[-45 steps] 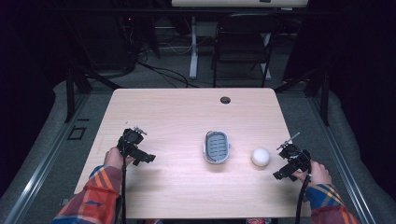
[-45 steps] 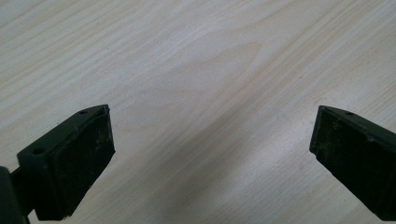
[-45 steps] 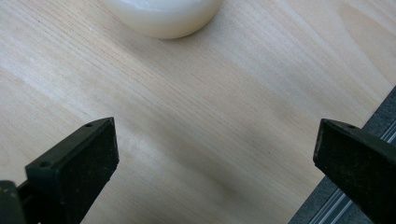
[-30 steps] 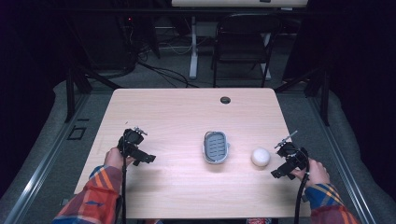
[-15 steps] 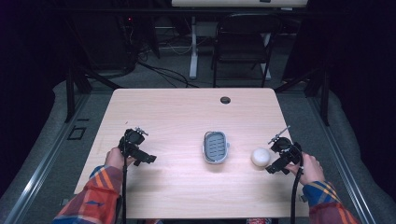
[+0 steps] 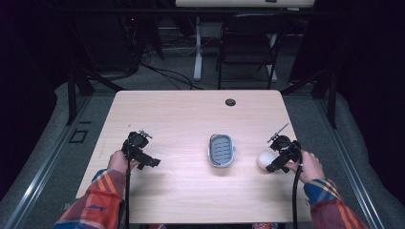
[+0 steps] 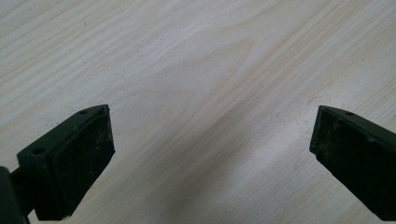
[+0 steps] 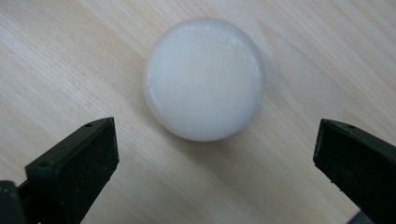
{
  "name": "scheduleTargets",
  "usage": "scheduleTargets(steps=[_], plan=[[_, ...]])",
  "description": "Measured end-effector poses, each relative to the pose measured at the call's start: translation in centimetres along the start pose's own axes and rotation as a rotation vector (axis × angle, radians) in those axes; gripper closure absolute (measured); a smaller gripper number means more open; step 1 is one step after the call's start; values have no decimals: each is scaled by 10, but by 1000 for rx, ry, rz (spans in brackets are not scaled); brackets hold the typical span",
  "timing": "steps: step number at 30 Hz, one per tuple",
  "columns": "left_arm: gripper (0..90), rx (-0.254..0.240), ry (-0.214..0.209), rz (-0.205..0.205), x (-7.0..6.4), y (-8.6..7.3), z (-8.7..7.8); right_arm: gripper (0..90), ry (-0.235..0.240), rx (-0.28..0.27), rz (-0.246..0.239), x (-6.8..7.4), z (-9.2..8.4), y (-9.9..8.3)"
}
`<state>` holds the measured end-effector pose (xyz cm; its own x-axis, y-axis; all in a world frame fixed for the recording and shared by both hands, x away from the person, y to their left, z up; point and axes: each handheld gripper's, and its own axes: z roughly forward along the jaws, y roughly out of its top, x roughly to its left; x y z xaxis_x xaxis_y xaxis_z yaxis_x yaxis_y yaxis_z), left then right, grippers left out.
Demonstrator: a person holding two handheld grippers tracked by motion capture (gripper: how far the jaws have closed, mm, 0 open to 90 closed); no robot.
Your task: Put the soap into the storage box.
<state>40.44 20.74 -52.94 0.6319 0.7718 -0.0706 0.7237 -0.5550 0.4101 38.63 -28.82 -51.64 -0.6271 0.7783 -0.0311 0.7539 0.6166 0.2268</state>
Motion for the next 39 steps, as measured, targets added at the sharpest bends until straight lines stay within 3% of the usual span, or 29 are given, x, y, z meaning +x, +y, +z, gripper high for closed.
scheduleTargets(steps=[3, 4, 7, 8, 9, 16, 21, 22, 23, 25, 28, 32, 33, 34, 35, 39], plan=[[0, 0, -4, 0, 0, 0, -1, 0, -5, -9, 8, 3, 5, 7], [0, 0, -5, -1, 0, 0, -1, 0, -9, 32, -25, 1, 3, 12], [0, 1, -6, 0, 1, 0, -1, 0, 1, 14, -2, 3, 8, 17], [0, 0, -2, 1, 1, 0, 0, 0, 2, 35, -15, 2, 8, 19], [0, -2, -2, 2, 1, 0, 0, 0, -1, 19, -3, 2, 9, 19], [0, 0, -3, 4, 0, 0, 0, 0, 4, 36, 7, -1, 12, 28], [0, -1, -7, 5, 0, 0, 0, 0, -24, 97, -24, -3, 13, 35], [0, 0, -7, 3, 1, 0, 1, 0, -9, 36, 32, 1, 19, 33], [0, 0, -7, 3, 1, 1, 1, 0, -26, 94, -19, 0, 17, 39], [0, 0, -8, 4, 1, 1, 1, 0, -23, 86, -15, 1, 19, 39], [0, 1, -8, 4, 1, 0, 1, 0, -16, 118, -25, 3, 22, 44], [0, 2, -10, 4, 1, 0, 0, 0, -16, 100, -11, 5, 29, 46], [0, 3, -12, 5, 1, 1, 1, 0, -28, 183, -64, 3, 26, 52], [0, 3, -12, 5, 1, 1, 1, 0, -28, 183, -64, 3, 26, 52], [0, 4, -13, 5, 1, 1, 1, 0, -18, 127, -29, 5, 31, 49], [0, 7, -16, 5, 1, 1, 1, 0, -20, 182, -51, 3, 34, 51]])
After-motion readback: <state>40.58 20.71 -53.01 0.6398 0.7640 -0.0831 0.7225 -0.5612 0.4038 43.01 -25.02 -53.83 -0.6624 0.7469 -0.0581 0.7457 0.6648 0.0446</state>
